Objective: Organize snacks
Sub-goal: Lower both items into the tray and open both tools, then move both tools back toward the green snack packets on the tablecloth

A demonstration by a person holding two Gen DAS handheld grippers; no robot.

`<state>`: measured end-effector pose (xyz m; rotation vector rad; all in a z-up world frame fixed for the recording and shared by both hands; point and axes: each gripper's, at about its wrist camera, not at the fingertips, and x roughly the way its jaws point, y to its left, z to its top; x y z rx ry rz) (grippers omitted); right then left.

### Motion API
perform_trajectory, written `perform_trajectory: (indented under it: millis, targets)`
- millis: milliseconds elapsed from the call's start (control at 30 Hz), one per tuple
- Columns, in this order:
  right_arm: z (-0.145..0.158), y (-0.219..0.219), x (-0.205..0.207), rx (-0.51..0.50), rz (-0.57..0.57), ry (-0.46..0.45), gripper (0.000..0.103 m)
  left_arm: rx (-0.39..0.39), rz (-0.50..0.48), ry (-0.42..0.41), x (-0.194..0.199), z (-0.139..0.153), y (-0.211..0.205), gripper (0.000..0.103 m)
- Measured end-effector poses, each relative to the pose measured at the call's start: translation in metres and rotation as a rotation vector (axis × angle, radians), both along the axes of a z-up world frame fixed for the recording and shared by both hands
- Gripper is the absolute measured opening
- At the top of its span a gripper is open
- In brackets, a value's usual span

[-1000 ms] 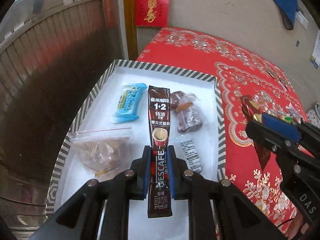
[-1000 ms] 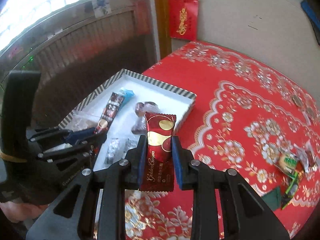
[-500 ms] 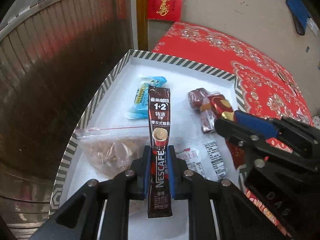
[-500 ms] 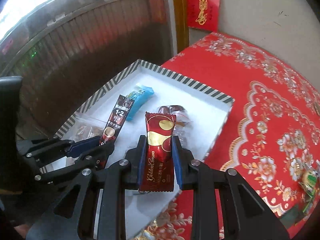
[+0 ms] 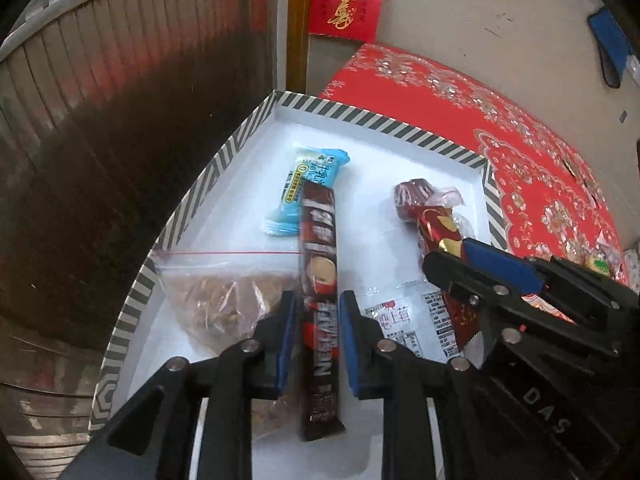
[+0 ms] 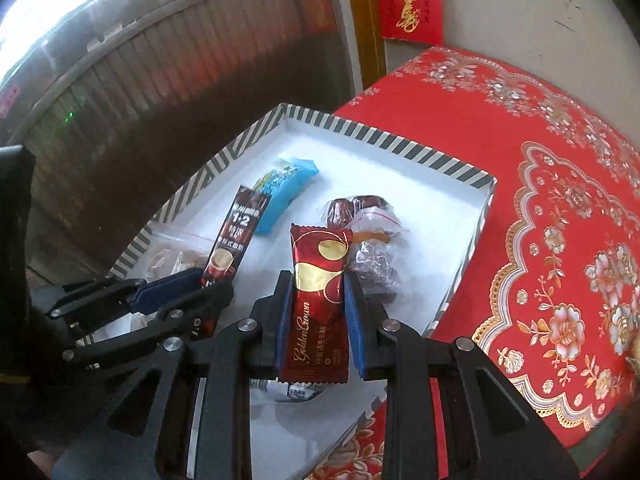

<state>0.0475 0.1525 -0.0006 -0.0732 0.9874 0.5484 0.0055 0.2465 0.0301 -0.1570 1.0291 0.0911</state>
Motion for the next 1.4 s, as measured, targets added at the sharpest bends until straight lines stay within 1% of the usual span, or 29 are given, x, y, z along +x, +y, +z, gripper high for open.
perform_trajectory:
  millis: [67, 100, 133, 167, 200, 233, 267, 333, 400, 500, 533, 600, 767, 833, 933, 1067, 1200, 1400]
  targets:
    - [0.001, -0.004, 0.001, 0.035, -0.012, 0.021, 0.025, 0.000, 0.001, -0.001, 0.000, 0.002, -0.001, 0.030]
    - [0.001, -0.006, 0.002, 0.049, -0.019, 0.033, 0.025, 0.000, 0.001, -0.003, 0.000, 0.003, -0.001, 0.035]
    - [0.003, -0.009, 0.002, 0.060, -0.026, 0.037, 0.025, -0.001, -0.002, -0.006, -0.001, 0.005, -0.002, 0.043]
    - [0.005, -0.011, 0.001, 0.071, -0.033, 0.034, 0.025, -0.004, -0.006, -0.010, -0.002, 0.006, -0.003, 0.048]
    - [0.007, -0.013, 0.001, 0.079, -0.036, 0.030, 0.026, -0.010, -0.012, -0.020, -0.003, 0.009, -0.005, 0.059]
    - [0.010, -0.016, 0.000, 0.088, -0.041, 0.026, 0.026, -0.010, -0.012, -0.028, -0.004, 0.012, -0.007, 0.066]
    - [0.012, -0.018, -0.001, 0.096, -0.044, 0.023, 0.027, 0.000, -0.012, -0.038, -0.005, 0.015, -0.010, 0.069]
    - [0.017, -0.020, -0.003, 0.116, -0.037, 0.019, 0.028, 0.056, -0.004, -0.066, -0.007, 0.022, -0.015, 0.077]
    - [0.018, -0.020, -0.003, 0.124, -0.028, 0.022, 0.028, 0.087, 0.005, -0.076, -0.008, 0.027, -0.016, 0.079]
    - [0.017, -0.022, -0.002, 0.140, -0.042, 0.031, 0.028, 0.081, 0.019, -0.071, -0.010, 0.029, -0.011, 0.079]
    - [0.018, -0.023, -0.003, 0.147, -0.045, 0.033, 0.028, 0.083, 0.021, -0.074, -0.011, 0.031, -0.009, 0.081]
    - [0.022, -0.027, -0.007, 0.157, -0.046, 0.023, 0.028, 0.093, 0.028, -0.084, -0.014, 0.033, -0.010, 0.081]
    - [0.030, -0.044, -0.018, 0.163, -0.066, 0.000, 0.028, 0.106, 0.001, -0.115, -0.018, 0.039, -0.027, 0.083]
    - [0.034, -0.055, -0.024, 0.149, -0.086, -0.023, 0.028, 0.115, -0.019, -0.132, -0.019, 0.041, -0.039, 0.086]
    - [0.040, -0.076, -0.032, 0.144, -0.125, -0.043, 0.028, 0.109, -0.052, -0.147, -0.020, 0.044, -0.057, 0.090]
    - [0.047, -0.111, -0.044, 0.126, -0.192, -0.072, 0.028, 0.106, -0.099, -0.160, -0.021, 0.047, -0.083, 0.092]
    - [0.048, -0.147, -0.054, 0.085, -0.255, -0.083, 0.028, 0.064, -0.157, -0.168, -0.020, 0.051, -0.111, 0.095]
    - [0.046, -0.211, -0.074, 0.058, -0.367, -0.090, 0.028, 0.034, -0.267, -0.160, -0.019, 0.050, -0.157, 0.097]
